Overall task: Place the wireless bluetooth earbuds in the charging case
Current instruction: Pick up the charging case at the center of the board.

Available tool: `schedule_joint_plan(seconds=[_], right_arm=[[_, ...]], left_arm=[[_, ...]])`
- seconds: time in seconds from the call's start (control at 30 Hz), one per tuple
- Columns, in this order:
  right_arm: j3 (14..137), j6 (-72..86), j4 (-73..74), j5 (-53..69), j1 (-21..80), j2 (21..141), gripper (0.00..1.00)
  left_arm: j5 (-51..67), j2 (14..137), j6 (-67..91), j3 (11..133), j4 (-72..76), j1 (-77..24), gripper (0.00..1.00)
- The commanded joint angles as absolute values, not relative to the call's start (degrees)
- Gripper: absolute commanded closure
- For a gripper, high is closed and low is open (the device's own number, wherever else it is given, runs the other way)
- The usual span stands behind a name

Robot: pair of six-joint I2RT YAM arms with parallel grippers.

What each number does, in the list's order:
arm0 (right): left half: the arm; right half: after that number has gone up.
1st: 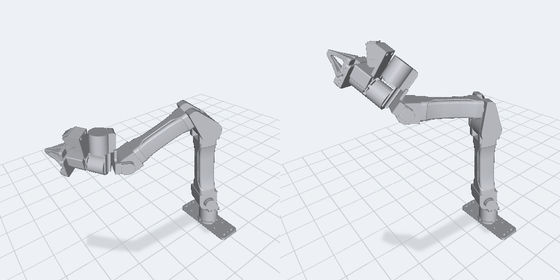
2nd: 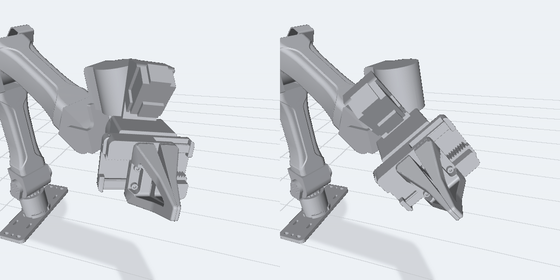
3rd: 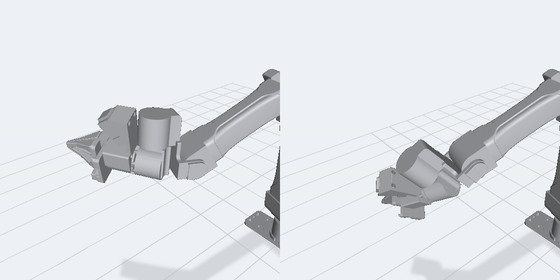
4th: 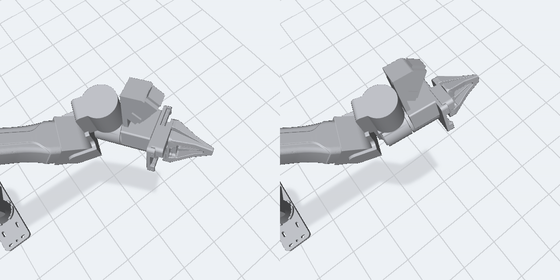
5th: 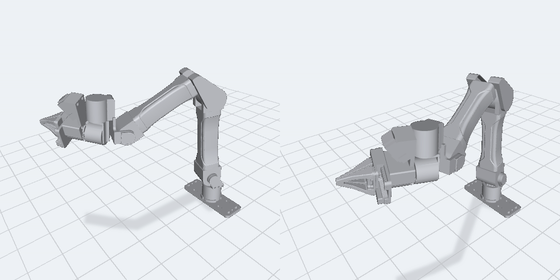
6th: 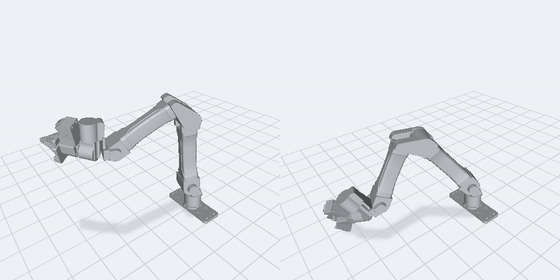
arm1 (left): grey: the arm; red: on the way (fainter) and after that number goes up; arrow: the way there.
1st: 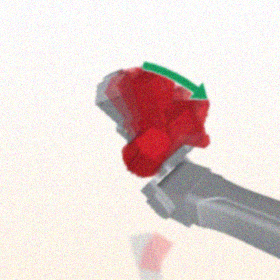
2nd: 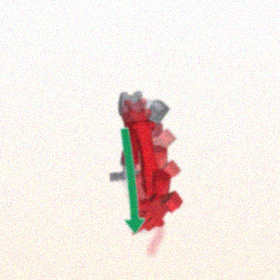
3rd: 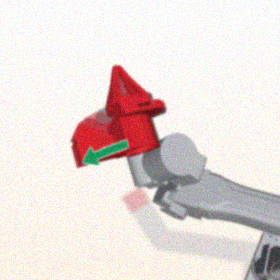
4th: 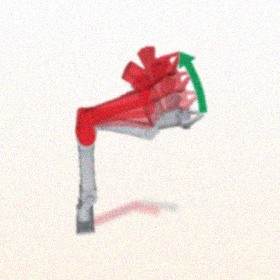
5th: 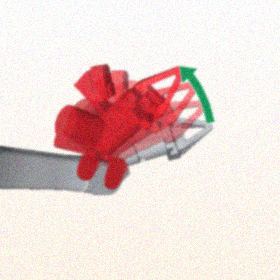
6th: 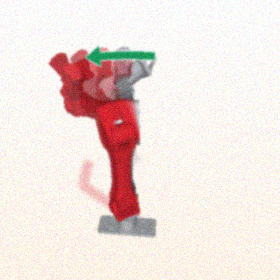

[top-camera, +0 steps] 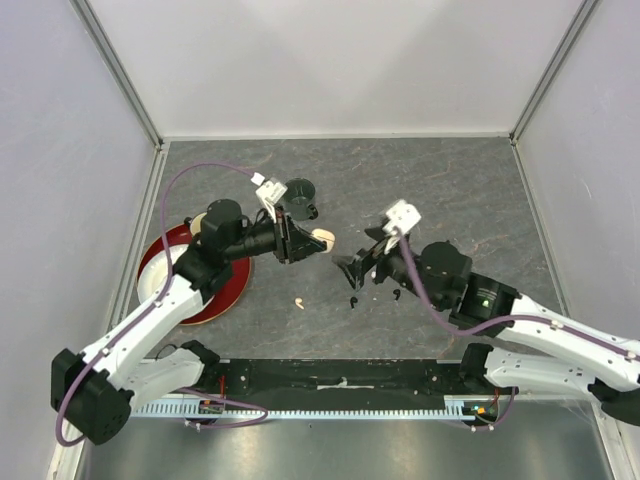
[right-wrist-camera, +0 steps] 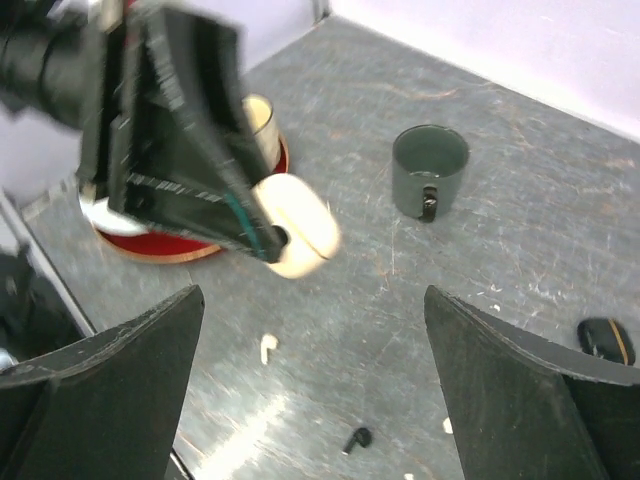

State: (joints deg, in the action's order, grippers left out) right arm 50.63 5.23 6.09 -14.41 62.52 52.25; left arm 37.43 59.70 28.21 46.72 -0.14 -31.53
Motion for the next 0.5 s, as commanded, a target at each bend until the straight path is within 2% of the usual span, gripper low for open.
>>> schedule_joint_plan(seconds=[0.0, 0.17, 0.27, 0.3, 0.47], right_arm=[[53.7, 22.9, 4.5, -27.1, 61.5, 48.2, 0.02], [60.6, 44.0, 17.1, -28.5, 56.4, 49.7, 0.03], [61.8, 57.6, 18.3, -19.2, 50.4, 51.0, 0.02], [60.8, 63.7, 17.5, -12.7, 48.2, 51.5, 0.02], [56.5, 76.9, 4.7, 3.6, 45.9, 54.9, 0.02]], left_arm=[[31.7, 52.7, 23.1, 42.5, 11.8, -31.6, 0.98], [31.2, 45.6, 18.8, 35.2, 24.8, -31.6, 0.98], [31.0, 42.5, 17.2, 31.3, 32.0, -31.7, 0.98], [31.7, 41.5, 16.8, 30.3, 33.6, -31.7, 0.98], [31.8, 40.3, 16.0, 28.8, 35.8, -31.7, 0.98]])
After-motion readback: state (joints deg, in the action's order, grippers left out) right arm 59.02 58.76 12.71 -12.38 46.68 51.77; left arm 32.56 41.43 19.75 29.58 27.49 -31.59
